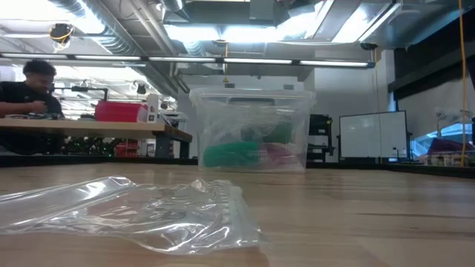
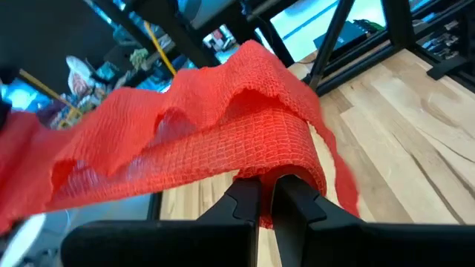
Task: Roll bandage
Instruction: Roll the red bandage
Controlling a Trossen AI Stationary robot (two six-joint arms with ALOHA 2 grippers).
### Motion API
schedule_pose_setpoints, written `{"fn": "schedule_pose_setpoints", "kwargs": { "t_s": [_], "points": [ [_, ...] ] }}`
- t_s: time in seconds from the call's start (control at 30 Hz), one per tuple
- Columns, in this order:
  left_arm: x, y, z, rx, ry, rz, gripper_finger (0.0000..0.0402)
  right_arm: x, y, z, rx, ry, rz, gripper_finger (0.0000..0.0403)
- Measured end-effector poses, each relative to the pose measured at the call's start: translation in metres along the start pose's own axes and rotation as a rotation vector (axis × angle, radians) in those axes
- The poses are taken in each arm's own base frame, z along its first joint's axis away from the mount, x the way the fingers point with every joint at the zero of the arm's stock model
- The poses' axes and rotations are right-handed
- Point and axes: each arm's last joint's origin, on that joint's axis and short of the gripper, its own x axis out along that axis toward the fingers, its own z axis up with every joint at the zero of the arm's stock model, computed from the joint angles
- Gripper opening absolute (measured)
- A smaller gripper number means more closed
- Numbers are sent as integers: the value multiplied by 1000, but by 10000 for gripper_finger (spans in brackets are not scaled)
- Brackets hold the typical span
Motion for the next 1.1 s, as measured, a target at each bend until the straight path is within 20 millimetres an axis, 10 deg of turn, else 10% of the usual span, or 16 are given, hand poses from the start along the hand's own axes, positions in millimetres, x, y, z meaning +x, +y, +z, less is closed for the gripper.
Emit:
{"fn": "schedule_pose_setpoints", "kwargs": {
  "t_s": [0.53, 0.9, 1.1],
  "points": [
    [17, 6, -14, -501, 64, -58, 11, 1, -2, -7, -53, 72, -63, 273],
    [16, 2, -29, -501, 221, -77, 11, -3, 1, -28, 5, 322, 228, 273],
    [20, 7, -32, -488, 222, -54, 11, 1, -4, -17, 81, 184, -15, 273]
  ]
}}
